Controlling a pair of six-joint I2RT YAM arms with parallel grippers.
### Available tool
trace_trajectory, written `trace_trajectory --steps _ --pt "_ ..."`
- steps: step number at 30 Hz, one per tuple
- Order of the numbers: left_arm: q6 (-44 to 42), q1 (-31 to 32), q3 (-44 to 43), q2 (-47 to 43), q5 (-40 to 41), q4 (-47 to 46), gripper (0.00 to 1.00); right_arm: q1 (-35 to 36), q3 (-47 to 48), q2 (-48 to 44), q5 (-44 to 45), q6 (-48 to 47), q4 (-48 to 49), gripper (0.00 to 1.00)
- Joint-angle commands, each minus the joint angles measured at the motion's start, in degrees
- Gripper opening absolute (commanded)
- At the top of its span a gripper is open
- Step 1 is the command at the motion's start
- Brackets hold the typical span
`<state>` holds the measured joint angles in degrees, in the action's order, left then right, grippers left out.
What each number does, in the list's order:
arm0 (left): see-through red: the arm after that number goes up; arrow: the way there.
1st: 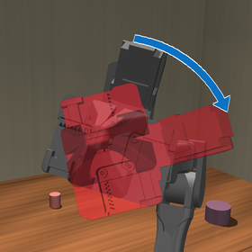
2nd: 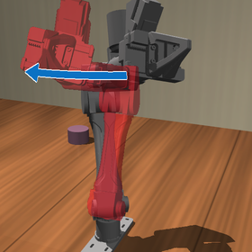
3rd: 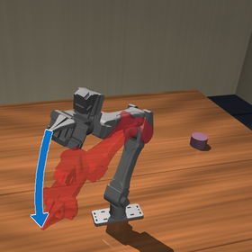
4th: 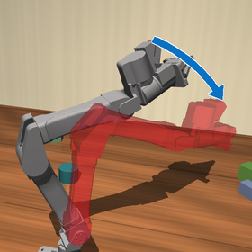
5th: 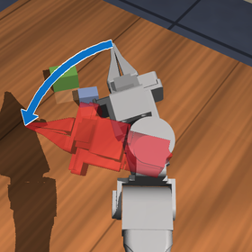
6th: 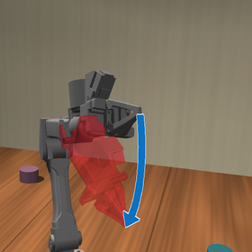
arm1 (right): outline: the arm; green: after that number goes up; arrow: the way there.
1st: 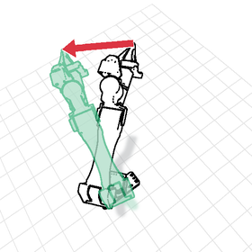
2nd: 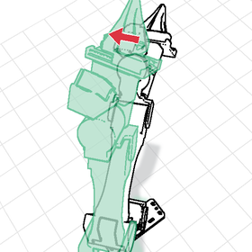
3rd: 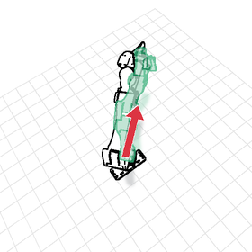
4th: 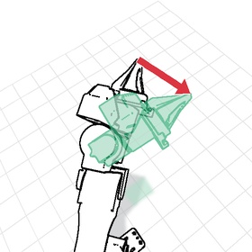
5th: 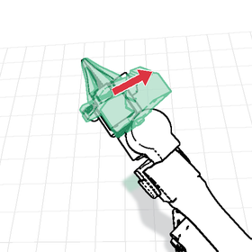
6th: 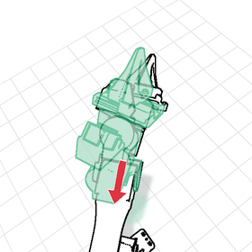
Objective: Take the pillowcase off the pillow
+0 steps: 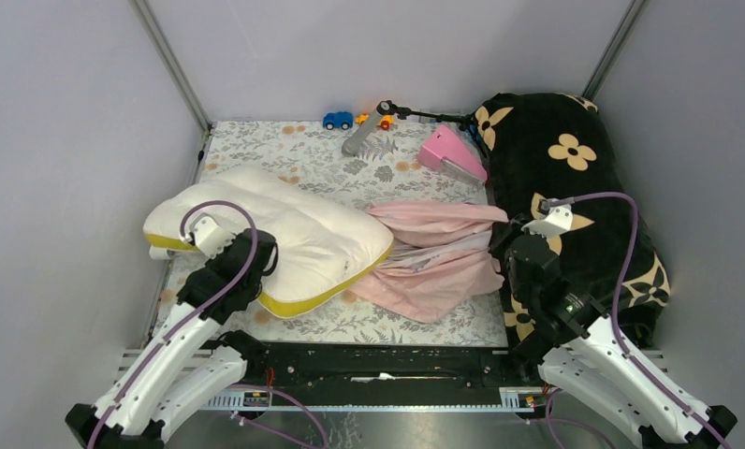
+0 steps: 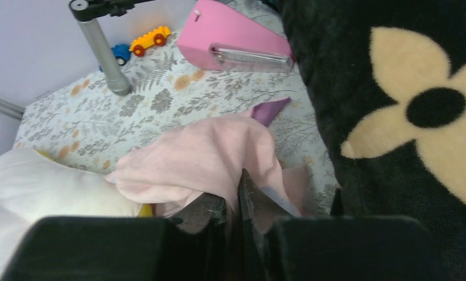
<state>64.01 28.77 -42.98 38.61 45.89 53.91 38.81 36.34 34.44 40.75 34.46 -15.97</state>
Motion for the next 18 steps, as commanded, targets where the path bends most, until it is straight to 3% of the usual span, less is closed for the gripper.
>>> trace_trajectory --steps 1,2,3,5,6,8,12,15,18 --pt "0.11 -0.65 -1.12 5.04 3.56 -3.78 0.24 -0.51 1.42 1.58 -4.01 -4.26 5.9 0.2" --pt "-2.16 -0.65 -1.97 6.2 2.19 -4.34 0.5 -0.53 2.09 2.99 -6.96 -5.69 6.35 0.27" --pt "-5.32 -0.65 -3.06 7.46 0.57 -5.26 0.7 -0.53 2.74 4.43 -10.73 -7.12 6.66 0.37" --pt "-9.48 -0.65 -5.74 9.71 -1.56 -5.87 0.93 -0.49 4.25 7.73 -18.19 -9.3 7.07 0.66" --pt "-11.2 -0.67 -7.02 10.91 -2.52 -5.91 0.98 -0.49 5.0 10.15 -22.71 -10.08 7.04 0.84" --pt "-14.99 -0.65 -9.81 13.14 -4.78 -5.91 0.99 -0.51 6.58 14.02 -27.77 -11.02 6.58 0.99" --pt "-24.37 -0.6 -13.09 16.94 -15.42 -9.08 0.99 -0.56 8.73 20.51 -34.47 -12.77 5.3 1.0" --pt "-29.44 -0.38 -14.64 19.84 -25.77 -10.7 0.99 -0.55 9.97 25.59 -34.29 -13.27 2.61 1.0" --pt "-29.52 2.99 -15.61 23.35 -27.47 -10.63 0.99 -0.48 10.35 30.0 -30.77 -12.36 -0.02 1.0"
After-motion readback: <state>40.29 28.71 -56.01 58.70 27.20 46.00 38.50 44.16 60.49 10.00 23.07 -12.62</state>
